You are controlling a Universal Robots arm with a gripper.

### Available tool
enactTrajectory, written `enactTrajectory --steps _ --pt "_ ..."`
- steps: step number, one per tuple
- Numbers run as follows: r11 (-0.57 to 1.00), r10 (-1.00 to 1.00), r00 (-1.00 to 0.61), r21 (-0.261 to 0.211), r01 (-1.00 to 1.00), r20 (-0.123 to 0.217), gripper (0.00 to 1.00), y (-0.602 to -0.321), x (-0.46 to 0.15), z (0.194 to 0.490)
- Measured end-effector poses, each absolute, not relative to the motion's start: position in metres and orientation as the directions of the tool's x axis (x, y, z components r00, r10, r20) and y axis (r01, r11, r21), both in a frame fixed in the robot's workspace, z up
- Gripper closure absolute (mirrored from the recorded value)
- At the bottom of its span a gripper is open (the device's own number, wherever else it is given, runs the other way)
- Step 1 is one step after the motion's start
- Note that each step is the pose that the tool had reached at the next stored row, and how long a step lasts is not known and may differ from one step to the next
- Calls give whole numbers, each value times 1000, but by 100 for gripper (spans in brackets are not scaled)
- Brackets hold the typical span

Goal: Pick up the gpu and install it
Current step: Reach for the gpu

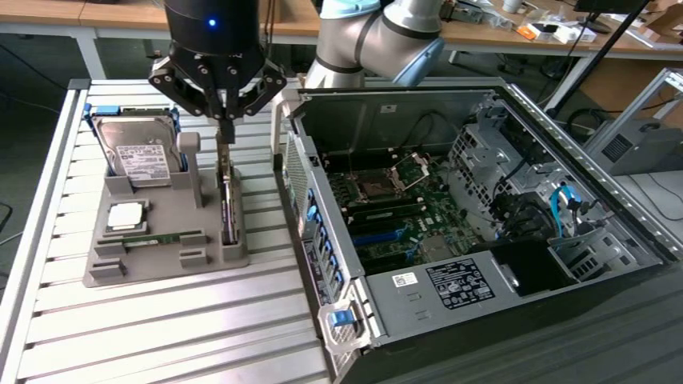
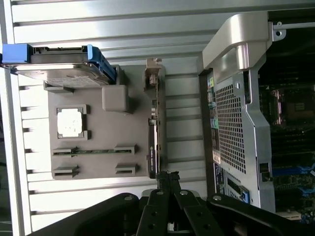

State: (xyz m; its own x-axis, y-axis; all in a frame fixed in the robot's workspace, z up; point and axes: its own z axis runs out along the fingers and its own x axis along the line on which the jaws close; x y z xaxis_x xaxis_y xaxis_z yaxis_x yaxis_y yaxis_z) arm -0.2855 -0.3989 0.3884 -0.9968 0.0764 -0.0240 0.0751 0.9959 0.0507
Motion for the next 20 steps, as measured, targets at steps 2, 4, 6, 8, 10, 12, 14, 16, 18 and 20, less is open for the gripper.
enactTrajectory --steps 2,4,6,8,10,12,14,16,18,20 --pt "996 76 -997 51 75 -24 89 -399 -288 388" --pt "996 76 -997 51 75 -24 89 -399 -290 388" --pt "996 76 -997 51 75 -24 89 -399 -292 388" --pt "996 76 -997 51 75 -24 89 -399 -294 388" --pt "996 76 -997 51 75 -24 89 -399 -296 388" --pt "996 76 -997 51 75 -24 89 -399 -296 388" --pt "996 76 -997 51 75 -24 89 -399 -296 388" --pt "996 76 -997 51 75 -24 89 -399 -296 388" --pt "996 76 -997 51 75 -24 89 -399 -296 388" --pt "996 76 -997 51 75 -24 89 -399 -296 388"
